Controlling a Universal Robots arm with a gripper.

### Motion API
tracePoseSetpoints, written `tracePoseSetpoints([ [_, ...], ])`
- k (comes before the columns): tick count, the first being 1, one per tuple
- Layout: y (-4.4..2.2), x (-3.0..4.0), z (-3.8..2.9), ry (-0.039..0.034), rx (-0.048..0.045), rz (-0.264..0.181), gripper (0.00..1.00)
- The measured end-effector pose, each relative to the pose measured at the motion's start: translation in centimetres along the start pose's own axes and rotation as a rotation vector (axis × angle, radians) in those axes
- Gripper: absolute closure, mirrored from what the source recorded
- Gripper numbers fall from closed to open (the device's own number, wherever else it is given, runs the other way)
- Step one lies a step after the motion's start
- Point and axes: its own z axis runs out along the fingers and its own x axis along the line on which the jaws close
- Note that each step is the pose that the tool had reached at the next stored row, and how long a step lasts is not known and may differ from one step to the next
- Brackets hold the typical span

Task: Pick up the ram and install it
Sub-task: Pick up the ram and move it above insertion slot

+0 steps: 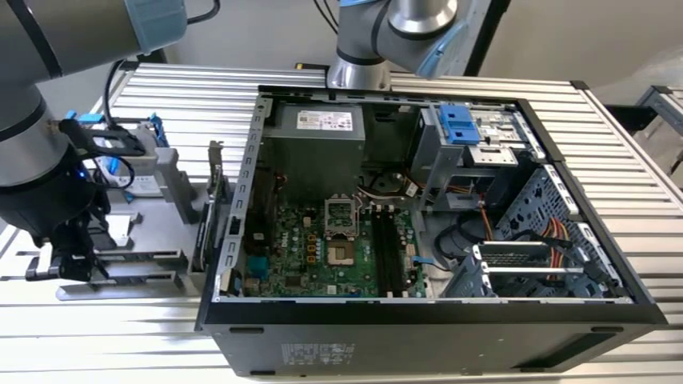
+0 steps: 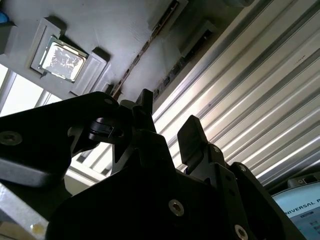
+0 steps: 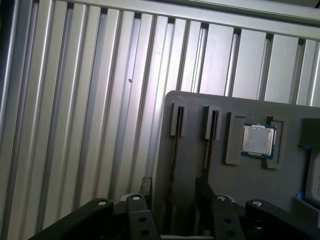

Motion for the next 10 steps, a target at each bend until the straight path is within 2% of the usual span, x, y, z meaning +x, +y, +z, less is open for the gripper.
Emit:
tracePoseSetpoints([
  [10, 0.02, 0.16, 0.00, 0.0000, 0.0000, 0.000, 0.00],
])
